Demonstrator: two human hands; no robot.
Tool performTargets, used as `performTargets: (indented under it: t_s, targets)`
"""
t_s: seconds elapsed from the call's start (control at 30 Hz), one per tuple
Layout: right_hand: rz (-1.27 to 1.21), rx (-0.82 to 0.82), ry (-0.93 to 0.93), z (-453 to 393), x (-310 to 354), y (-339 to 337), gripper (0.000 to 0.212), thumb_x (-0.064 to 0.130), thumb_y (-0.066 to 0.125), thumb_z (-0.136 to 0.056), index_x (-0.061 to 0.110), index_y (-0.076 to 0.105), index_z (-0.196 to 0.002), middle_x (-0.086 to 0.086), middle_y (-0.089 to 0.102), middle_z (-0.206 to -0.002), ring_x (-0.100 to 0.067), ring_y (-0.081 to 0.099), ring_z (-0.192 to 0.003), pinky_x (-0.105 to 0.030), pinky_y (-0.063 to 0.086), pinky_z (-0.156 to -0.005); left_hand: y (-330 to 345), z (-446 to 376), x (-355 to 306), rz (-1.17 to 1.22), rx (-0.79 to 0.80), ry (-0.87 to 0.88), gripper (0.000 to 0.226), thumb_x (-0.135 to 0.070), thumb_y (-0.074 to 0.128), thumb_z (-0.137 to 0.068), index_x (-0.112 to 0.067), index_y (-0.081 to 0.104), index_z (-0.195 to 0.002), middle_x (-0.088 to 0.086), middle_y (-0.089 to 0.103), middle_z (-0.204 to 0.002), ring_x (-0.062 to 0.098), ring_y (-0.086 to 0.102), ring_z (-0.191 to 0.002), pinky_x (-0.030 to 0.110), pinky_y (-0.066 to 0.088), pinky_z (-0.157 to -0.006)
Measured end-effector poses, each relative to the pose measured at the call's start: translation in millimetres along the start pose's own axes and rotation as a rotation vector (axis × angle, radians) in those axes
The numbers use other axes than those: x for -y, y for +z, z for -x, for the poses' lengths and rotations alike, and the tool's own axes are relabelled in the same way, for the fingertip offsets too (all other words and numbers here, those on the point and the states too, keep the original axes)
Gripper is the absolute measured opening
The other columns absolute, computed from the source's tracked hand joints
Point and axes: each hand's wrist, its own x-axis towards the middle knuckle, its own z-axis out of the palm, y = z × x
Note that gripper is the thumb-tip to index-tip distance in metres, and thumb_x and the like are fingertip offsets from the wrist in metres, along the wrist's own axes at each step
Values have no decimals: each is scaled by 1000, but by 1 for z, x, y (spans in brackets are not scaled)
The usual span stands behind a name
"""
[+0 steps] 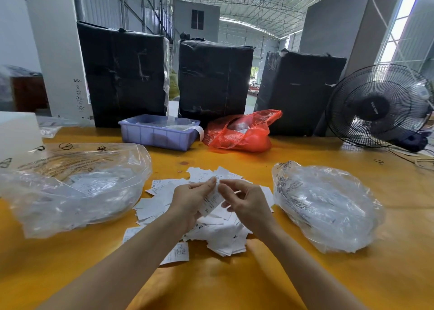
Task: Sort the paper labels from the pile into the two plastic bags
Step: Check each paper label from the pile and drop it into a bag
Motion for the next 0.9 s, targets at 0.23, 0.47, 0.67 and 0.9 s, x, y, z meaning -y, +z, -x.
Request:
performTargets:
  t_s: [0.23, 0.47, 0.67, 0.9]
  targets:
    - [-139, 40, 33, 2, 0, 5, 48, -1, 76, -74, 12, 61, -118, -9, 63, -85, -23, 67, -71, -34, 59, -73, 1, 0, -1, 106, -57, 5, 30, -16, 71, -82, 7, 65, -100, 19, 66, -88, 28, 63, -75, 33, 54, -60]
    - [-301, 31, 109, -2, -2, -3, 18, 0, 70, -81, 2, 69, -99, -10, 70, -75, -16, 69, -64, -23, 56, -64, -4, -3, -3, 31, -47, 9, 34, -20, 76, -78, 0, 69, -104, 11, 68, -82, 23, 62, -73, 30, 51, -62]
    - [-314, 48, 128, -3, -2, -7, 13, -3, 66, -83, 8, 71, -89, -13, 68, -72, -13, 64, -59, -24, 53, -63, -2, 1, -2, 6, 5, -21, 36, -18, 75, -79, 2, 66, -107, 12, 68, -82, 22, 64, -69, 27, 49, -55]
    - [-245, 141, 129, -2, 2, -11, 22, 4, 71, -80, 7, 68, -103, -13, 65, -86, -14, 64, -66, -22, 53, -64, -2, 3, -3, -48, 25, -7, 38, -17, 74, -79, 7, 65, -106, 18, 68, -88, 26, 65, -72, 29, 52, -55]
